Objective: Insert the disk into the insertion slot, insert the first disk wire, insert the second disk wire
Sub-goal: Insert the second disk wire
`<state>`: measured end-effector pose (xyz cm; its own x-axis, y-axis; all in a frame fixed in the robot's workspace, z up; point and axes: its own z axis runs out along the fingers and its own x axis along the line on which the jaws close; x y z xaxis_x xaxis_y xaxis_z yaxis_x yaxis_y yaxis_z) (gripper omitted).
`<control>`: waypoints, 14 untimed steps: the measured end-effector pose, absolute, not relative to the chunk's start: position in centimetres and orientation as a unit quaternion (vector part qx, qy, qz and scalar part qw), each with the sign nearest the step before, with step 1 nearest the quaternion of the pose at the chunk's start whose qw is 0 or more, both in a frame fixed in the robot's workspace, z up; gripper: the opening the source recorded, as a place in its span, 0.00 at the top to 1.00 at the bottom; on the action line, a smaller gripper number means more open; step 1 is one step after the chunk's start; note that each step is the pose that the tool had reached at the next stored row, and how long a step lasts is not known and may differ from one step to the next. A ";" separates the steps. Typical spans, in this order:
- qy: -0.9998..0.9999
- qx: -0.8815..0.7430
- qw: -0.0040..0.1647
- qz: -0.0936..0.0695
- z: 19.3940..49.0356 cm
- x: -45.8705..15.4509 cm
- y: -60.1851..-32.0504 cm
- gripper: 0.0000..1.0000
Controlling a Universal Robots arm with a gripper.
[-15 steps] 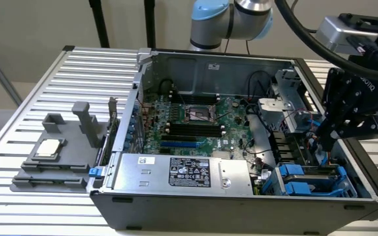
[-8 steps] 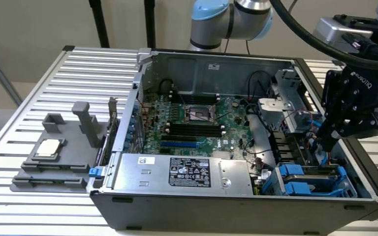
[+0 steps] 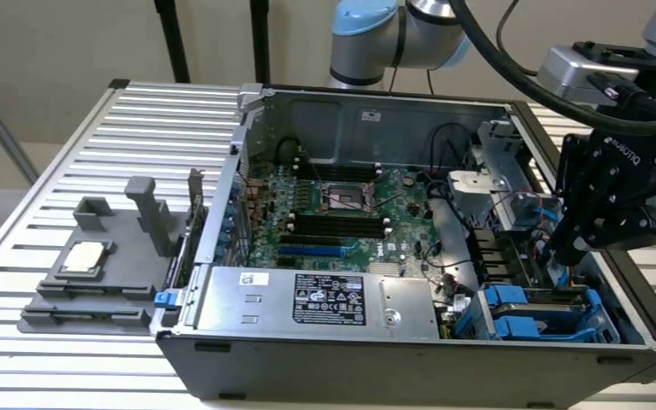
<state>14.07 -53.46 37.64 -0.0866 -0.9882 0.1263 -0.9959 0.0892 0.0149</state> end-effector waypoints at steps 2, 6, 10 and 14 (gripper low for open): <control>-0.736 0.674 0.052 0.038 37.5 14.1 -53.4 0.75; -0.736 0.674 0.053 0.038 37.5 14.1 -53.3 0.84; -0.735 0.674 0.053 0.038 37.5 13.6 -54.0 0.84; -0.735 0.675 0.050 0.036 37.5 13.0 -55.0 0.84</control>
<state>12.98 -54.98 37.48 -0.0838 -0.9890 0.1218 -0.9962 0.0863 0.0152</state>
